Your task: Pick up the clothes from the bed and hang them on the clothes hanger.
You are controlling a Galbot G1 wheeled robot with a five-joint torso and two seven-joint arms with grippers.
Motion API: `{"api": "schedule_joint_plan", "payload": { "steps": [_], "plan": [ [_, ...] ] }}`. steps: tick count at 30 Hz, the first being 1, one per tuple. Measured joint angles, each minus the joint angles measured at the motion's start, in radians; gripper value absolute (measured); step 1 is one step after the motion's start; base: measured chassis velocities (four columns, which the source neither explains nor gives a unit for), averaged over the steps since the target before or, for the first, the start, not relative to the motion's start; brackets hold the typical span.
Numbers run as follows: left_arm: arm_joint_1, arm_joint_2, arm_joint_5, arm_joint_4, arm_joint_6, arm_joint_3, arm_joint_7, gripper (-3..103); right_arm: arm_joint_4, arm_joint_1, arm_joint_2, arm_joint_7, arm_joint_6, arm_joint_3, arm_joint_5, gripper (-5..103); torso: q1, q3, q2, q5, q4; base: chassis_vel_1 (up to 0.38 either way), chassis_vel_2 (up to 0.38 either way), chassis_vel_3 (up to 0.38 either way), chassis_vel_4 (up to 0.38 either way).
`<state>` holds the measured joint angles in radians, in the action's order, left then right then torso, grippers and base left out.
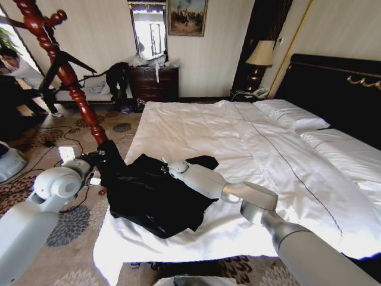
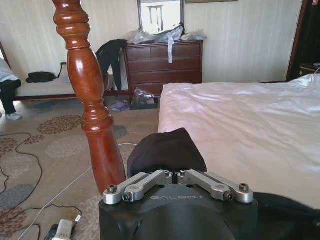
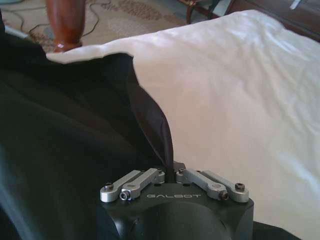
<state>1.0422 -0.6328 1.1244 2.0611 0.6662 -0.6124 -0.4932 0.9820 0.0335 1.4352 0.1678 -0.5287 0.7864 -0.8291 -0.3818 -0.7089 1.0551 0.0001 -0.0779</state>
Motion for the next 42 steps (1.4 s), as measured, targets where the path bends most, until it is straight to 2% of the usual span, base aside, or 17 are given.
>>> {"api": "schedule_joint_plan", "payload": {
  "steps": [3,6,7,9,11,12,15,20,21,23,26,30,31,34,35,38,42],
  "plan": [
    [0.000,0.001,0.006,0.000,-0.005,0.002,0.000,0,0.082,-0.004,-0.054,0.022,0.001,-0.018,-0.037,2,0.000,0.000,0.000,-0.0001,-0.0002,0.000,0.000,0.000,0.000],
    [-0.005,-0.001,0.028,-0.005,-0.062,0.007,0.041,0,0.276,-0.004,-0.154,0.083,-0.026,-0.068,-0.142,2,0.000,0.000,0.000,0.0002,0.0004,0.000,0.000,0.000,0.000],
    [-0.005,-0.001,0.028,-0.005,-0.062,0.007,0.041,0,0.276,-0.004,-0.154,0.083,-0.026,-0.068,-0.142,2,0.000,0.000,0.000,0.0002,0.0004,0.000,0.000,0.000,0.000],
    [-0.014,-0.008,0.048,-0.013,-0.143,0.015,0.103,0,0.418,0.009,-0.252,0.139,-0.062,-0.126,-0.216,2,0.000,0.000,0.000,0.0003,0.0011,0.000,0.000,0.000,0.000],
    [-0.022,-0.017,0.074,-0.020,-0.210,0.029,0.144,0,0.532,0.033,-0.368,0.195,-0.086,-0.189,-0.269,2,0.000,0.000,0.000,0.0003,-0.0006,0.000,0.000,0.000,0.000],
    [-0.022,-0.017,0.074,-0.020,-0.210,0.029,0.144,0,0.532,0.033,-0.368,0.195,-0.086,-0.189,-0.269,2,0.000,0.000,0.000,0.0003,-0.0006,0.000,0.000,0.000,0.000],
    [-0.031,-0.039,0.099,-0.038,-0.270,0.064,0.166,0,0.695,0.082,-0.503,0.235,-0.111,-0.293,-0.322,2,0.000,0.000,0.000,0.0010,-0.0016,0.000,0.000,0.000,0.000],
    [-0.030,-0.068,0.114,-0.054,-0.281,0.102,0.155,0,0.799,0.145,-0.594,0.239,-0.122,-0.379,-0.332,2,0.000,0.000,0.000,0.0004,0.0010,0.000,0.000,0.000,0.000],
    [-0.032,-0.087,0.112,-0.067,-0.279,0.134,0.142,0,0.846,0.194,-0.644,0.243,-0.125,-0.421,-0.332,2,0.000,0.000,0.000,0.0001,0.0011,0.000,0.000,0.000,0.000],
    [-0.034,-0.113,0.076,-0.089,-0.273,0.185,0.126,2,0.888,0.277,-0.690,0.249,-0.119,-0.452,-0.315,2,0.000,0.000,0.000,0.0002,-0.0011,0.000,0.000,0.000,0.000],
    [-0.039,-0.138,0.012,-0.120,-0.269,0.228,0.109,6,0.897,0.348,-0.692,0.250,-0.093,-0.462,-0.271,2,0.000,0.000,0.000,0.0006,-0.0015,0.000,0.000,0.000,0.000],
    [-0.078,-0.179,-0.054,-0.200,-0.225,0.254,0.025,27,0.851,0.393,-0.620,0.251,-0.044,-0.457,-0.208,2,0.000,0.000,0.000,-0.0003,0.0009,0.000,0.000,0.000,0.000],
    [-0.078,-0.179,-0.054,-0.200,-0.225,0.254,0.025,27,0.851,0.393,-0.620,0.251,-0.044,-0.457,-0.208,2,0.000,0.000,0.000,-0.0003,0.0009,0.000,0.000,0.000,0.000],
    [-0.105,-0.176,-0.086,-0.240,-0.163,0.218,-0.076,38,0.807,0.371,-0.587,0.246,-0.031,-0.453,-0.192,2,0.000,0.000,0.000,-0.0003,-0.0003,0.000,0.000,0.000,0.000],
    [-0.105,-0.176,-0.086,-0.240,-0.163,0.218,-0.076,38,0.807,0.371,-0.587,0.246,-0.031,-0.453,-0.192,2,0.000,0.000,0.000,-0.0003,-0.0003,0.000,0.000,0.000,0.000],
    [-0.074,-0.132,-0.132,-0.209,-0.199,0.179,-0.030,54,0.773,0.345,-0.574,0.235,-0.020,-0.457,-0.184,2,0.000,0.000,0.000,-0.0001,0.0007,0.000,0.000,0.000,0.000],
    [-0.068,-0.121,-0.084,-0.168,-0.264,0.139,0.050,65,0.753,0.339,-0.572,0.233,-0.017,-0.468,-0.181,2,0.000,0.000,0.000,-0.0002,0.0000,0.000,0.000,0.000,0.000]
  ]
}}
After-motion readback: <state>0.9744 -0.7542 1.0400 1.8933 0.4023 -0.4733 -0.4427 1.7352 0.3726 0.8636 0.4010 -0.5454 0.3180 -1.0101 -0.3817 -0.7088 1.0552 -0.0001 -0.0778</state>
